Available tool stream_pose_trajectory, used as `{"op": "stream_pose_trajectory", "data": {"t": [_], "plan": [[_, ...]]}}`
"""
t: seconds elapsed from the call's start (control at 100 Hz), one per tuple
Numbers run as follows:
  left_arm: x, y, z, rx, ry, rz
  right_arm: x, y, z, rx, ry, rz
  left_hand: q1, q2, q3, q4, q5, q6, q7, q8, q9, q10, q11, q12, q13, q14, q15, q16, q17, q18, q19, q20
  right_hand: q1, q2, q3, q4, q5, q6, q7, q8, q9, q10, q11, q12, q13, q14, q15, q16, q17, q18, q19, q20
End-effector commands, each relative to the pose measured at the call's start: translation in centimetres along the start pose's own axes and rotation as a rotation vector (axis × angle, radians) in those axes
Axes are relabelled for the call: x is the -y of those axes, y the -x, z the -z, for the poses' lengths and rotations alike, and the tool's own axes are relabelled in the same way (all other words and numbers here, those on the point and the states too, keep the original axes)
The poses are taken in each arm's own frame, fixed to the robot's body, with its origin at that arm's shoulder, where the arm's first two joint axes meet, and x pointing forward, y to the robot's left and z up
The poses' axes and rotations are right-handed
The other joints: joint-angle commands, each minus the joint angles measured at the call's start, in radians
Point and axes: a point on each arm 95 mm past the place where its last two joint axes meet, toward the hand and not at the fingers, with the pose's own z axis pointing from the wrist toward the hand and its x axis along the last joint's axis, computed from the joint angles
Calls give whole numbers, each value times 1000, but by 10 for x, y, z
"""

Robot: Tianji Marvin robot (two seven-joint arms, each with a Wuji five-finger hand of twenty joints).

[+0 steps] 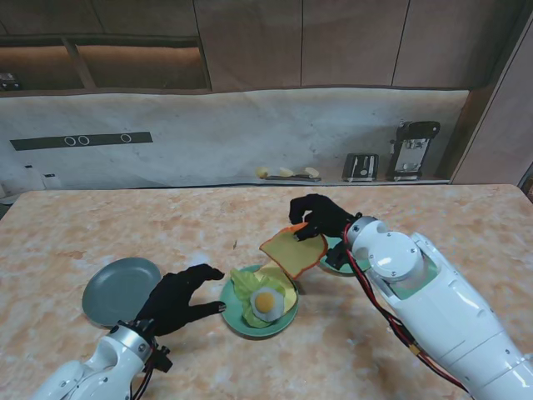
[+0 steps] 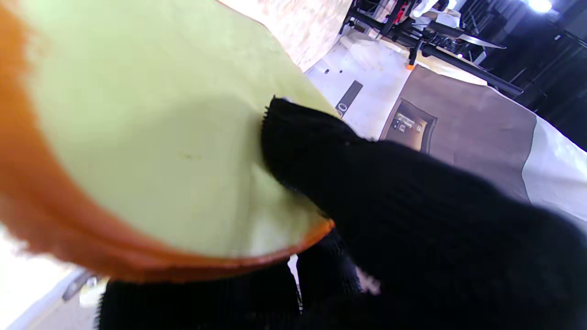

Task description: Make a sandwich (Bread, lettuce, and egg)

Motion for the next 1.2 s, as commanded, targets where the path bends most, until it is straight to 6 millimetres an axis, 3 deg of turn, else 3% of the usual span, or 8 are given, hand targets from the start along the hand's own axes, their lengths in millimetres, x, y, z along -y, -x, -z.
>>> {"op": "stream_pose_trajectory", "data": {"t": [0.0,0.17,0.52,0.72,0.94,1.19], "plan": [[-3,-1,4,2,13,1,30,-4,-4,0,-55,-47,6,28,-14,1,14,-14,-3,7,9,-13,-6,10,7,0,11,16,-6,10,12,13,102,-7,161,73,38,-30,-18,-10,11,13,12,-214,18,38,28,17,58,-103,50,22],[-2,0,7,5,4,-4,63,-8,-8,39,-68,-176,6,27,-14,1,15,-13,-2,7,9,-14,-6,10,6,0,11,16,-6,10,11,13,92,6,136,62,38,-11,-17,-22,8,31,-2,-230,25,53,-8,-69,58,-84,27,13],[-1,1,12,10,-5,-10,107,-18,0,159,0,-310,6,27,-14,1,16,-12,-3,7,7,-13,-7,9,5,-1,11,16,-6,9,11,13,93,4,137,62,47,7,-18,-26,12,50,4,-249,28,63,1,-116,59,-82,26,9],[-1,-1,12,11,-13,-4,113,-23,4,200,28,-371,6,27,-14,1,17,-12,-3,7,6,-12,-7,9,4,0,10,15,-6,9,11,13,95,4,137,61,49,16,-18,-30,11,57,7,-253,29,67,3,-133,61,-80,29,6],[-1,-2,12,6,-9,-6,111,-22,5,253,22,-318,6,28,-14,1,16,-12,-4,7,3,-12,-8,9,3,0,10,15,-7,9,11,13,85,17,122,53,31,24,-21,-32,1,66,0,-266,28,65,0,-149,62,-95,26,2],[1,-3,11,3,-5,-3,109,-14,3,301,-1,-254,3,26,-15,1,18,-13,-5,7,2,-13,-9,8,2,-1,9,15,-8,10,10,12,69,54,74,30,-16,17,-36,-99,-23,84,-18,-324,22,49,-65,-159,49,-112,-25,-30]]}}
